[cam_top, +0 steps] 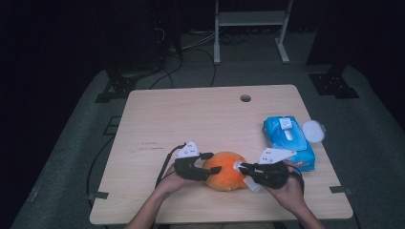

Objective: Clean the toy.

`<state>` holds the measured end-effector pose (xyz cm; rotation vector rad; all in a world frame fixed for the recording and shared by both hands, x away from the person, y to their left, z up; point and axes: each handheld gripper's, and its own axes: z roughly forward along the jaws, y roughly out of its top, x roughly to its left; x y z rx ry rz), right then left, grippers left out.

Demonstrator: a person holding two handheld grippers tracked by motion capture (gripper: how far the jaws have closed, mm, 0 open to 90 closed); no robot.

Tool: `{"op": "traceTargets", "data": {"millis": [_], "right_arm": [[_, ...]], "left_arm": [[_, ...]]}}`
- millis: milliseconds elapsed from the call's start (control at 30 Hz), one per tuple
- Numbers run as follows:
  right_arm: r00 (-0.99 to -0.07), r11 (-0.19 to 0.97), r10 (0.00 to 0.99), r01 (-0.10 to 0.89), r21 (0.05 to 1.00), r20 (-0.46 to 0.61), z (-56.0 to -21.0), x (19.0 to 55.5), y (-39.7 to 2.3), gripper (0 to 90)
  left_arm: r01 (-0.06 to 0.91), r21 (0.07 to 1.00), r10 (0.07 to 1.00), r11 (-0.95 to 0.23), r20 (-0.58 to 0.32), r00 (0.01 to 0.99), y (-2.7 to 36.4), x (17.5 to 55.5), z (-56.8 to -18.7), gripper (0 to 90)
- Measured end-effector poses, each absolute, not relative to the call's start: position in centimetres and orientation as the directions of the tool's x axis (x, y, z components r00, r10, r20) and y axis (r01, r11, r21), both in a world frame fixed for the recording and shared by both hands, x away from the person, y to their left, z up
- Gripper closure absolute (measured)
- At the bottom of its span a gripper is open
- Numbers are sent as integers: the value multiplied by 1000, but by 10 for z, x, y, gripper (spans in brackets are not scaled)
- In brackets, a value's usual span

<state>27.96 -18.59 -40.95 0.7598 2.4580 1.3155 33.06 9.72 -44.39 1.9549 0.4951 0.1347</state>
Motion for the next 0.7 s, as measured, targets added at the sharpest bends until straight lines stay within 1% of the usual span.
{"op": "traceTargets", "data": {"millis": [167, 233, 267, 367, 500, 567, 633, 700], "right_arm": [[-895, 493, 446, 267, 828, 23, -410, 264, -165, 800], [-904, 513, 427, 256, 819, 15, -412, 262, -160, 799], [-903, 525, 429, 249, 814, 0, -413, 262, -159, 800], [-889, 499, 458, 267, 824, 11, -411, 268, -167, 800], [-848, 439, 524, 343, 830, 74, -413, 283, -186, 800], [-830, 426, 551, 373, 824, 90, -414, 288, -192, 799], [-819, 416, 564, 393, 820, 106, -415, 289, -194, 799], [-823, 416, 558, 391, 821, 109, -415, 288, -192, 799]], "left_arm": [[303, 896, 419, -324, -152, 895, 97, 332, -447, 367], [328, 889, 431, -318, -172, 886, 97, 333, -447, 342], [325, 890, 430, -319, -170, 887, 98, 333, -447, 342], [325, 892, 429, -315, -172, 887, 100, 333, -447, 360], [325, 890, 418, -320, -176, 891, 100, 334, -448, 367], [325, 886, 413, -330, -174, 894, 100, 334, -445, 363], [320, 889, 412, -328, -170, 895, 97, 333, -441, 317], [271, 905, 399, -327, -128, 908, 92, 330, -436, 254]]}}
